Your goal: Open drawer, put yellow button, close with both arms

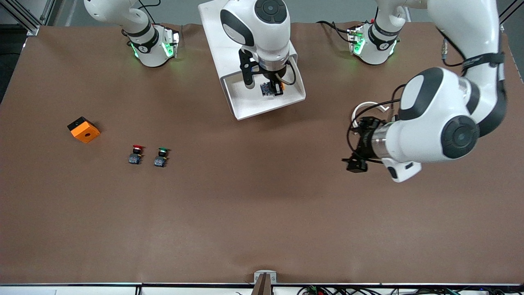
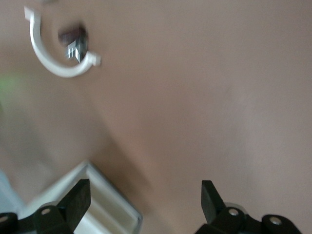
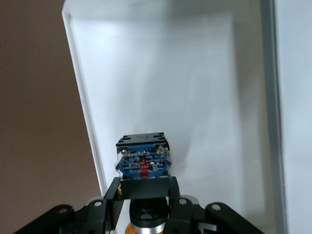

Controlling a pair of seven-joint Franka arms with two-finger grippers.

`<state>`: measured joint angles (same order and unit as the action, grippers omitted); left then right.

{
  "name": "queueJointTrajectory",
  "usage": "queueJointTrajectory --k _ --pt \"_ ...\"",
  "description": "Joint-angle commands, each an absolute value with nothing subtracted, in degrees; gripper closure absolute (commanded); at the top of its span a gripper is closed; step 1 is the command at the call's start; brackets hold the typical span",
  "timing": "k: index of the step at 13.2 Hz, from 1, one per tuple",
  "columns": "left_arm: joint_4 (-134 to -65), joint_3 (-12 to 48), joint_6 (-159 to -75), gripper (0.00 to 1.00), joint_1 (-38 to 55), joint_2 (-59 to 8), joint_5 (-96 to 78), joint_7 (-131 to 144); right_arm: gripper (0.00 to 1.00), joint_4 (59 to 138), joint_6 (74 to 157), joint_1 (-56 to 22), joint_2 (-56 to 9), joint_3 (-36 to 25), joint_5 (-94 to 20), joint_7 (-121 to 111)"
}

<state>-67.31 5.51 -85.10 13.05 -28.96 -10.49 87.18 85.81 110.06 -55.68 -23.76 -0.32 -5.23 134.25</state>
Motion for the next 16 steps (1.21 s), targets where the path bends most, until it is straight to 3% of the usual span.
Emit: queueJointTrajectory --k 1,5,9,10,11,14,16 --pt "-68.99 5.19 -84.9 0.0 12.84 -26.89 -3.1 78.35 1.0 82.89 111.18 -57.04 -27.32 -0.97 -4.04 137.72" --pt "-70.57 5.19 -85.87 0.0 11.78 -27.16 -2.55 50.33 1.0 82.09 113.02 -57.92 -29.09 -0.97 -4.13 138.95" --pt "-75.39 5.89 -90.6 0.0 11.69 -25.58 -2.46 42.03 0.98 82.09 114.08 -58.18 -29.36 -0.97 -4.31 138.08" --pt "-78.19 6.67 -93.31 0.0 11.69 -24.18 -2.46 40.36 0.27 82.09 114.08 -58.1 -29.36 -0.97 -4.31 137.64" --pt "-81.7 7.55 -96.65 0.0 11.6 -22.26 -2.55 40.17 0.0 82.09 114.08 -58.1 -29.36 -0.97 -4.31 137.11" --pt "-94.71 10.8 -108.77 0.0 11.51 -16.8 -2.55 38.16 0.0 80.87 113.65 -57.92 -29.27 -0.97 -4.66 135.7" --pt "-96.15 14.4 -110.57 0.0 11.86 -17.13 -2.9 36.21 0.0 79.72 113.38 -57.57 -29.18 -0.88 -4.92 134.22"
